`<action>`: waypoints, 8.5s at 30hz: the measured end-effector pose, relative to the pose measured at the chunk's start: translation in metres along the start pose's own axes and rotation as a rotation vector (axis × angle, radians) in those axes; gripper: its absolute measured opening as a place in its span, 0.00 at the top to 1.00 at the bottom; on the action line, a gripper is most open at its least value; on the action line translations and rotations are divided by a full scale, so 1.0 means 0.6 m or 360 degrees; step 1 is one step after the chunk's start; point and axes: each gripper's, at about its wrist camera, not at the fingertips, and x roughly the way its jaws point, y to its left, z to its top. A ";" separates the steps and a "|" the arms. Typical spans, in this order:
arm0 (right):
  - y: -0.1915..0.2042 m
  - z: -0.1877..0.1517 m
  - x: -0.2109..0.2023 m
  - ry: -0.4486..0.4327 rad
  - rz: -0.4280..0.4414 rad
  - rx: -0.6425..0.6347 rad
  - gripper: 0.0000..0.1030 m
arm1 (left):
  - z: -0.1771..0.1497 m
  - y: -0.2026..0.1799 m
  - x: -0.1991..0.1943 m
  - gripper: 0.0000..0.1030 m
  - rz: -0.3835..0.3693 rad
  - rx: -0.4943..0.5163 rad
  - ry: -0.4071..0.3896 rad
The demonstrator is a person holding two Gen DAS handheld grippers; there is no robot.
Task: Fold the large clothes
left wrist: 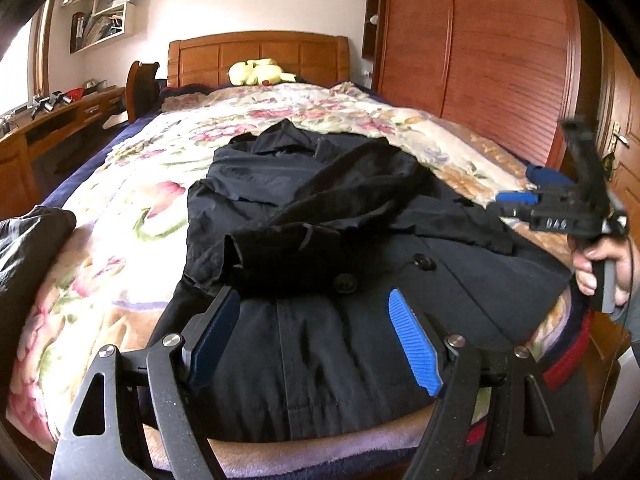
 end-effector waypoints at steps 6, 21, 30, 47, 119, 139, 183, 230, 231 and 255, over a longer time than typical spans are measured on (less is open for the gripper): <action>-0.017 -0.039 0.065 0.0105 -0.0080 0.0010 0.59 | 0.002 0.002 0.016 0.24 0.0030 -0.0003 0.0059; -0.055 -0.062 0.109 0.0062 0.0153 0.0253 0.58 | 0.079 0.015 0.028 0.50 0.0118 0.0209 0.0067; -0.056 -0.061 0.118 0.0068 0.0141 0.0240 0.58 | 0.057 0.035 0.061 0.67 0.0030 0.0116 0.0218; -0.056 -0.061 0.121 0.0075 0.0131 0.0231 0.58 | 0.027 0.019 -0.010 0.96 0.0033 0.0124 0.0202; -0.094 -0.159 -0.047 0.0203 -0.0011 0.0388 0.40 | -0.081 0.161 -0.051 0.35 0.0027 -0.0291 0.0234; -0.065 -0.146 -0.042 0.0179 0.0081 0.0239 0.89 | -0.084 0.152 -0.040 0.94 -0.0058 -0.0319 0.0200; -0.077 -0.090 -0.258 -0.0493 0.0101 0.0204 0.92 | 0.086 0.131 -0.227 0.96 0.0022 -0.0043 -0.0357; -0.156 0.346 0.292 -0.0058 -0.0192 0.0205 0.85 | 0.376 0.186 0.239 0.92 0.0242 0.0072 -0.0091; -0.155 0.347 0.287 -0.0072 -0.0189 0.0214 0.84 | 0.381 0.182 0.234 0.91 0.0245 0.0072 -0.0098; -0.080 0.181 0.149 -0.0021 0.0066 -0.0017 0.53 | 0.224 0.080 0.158 0.28 0.0004 0.0190 0.0058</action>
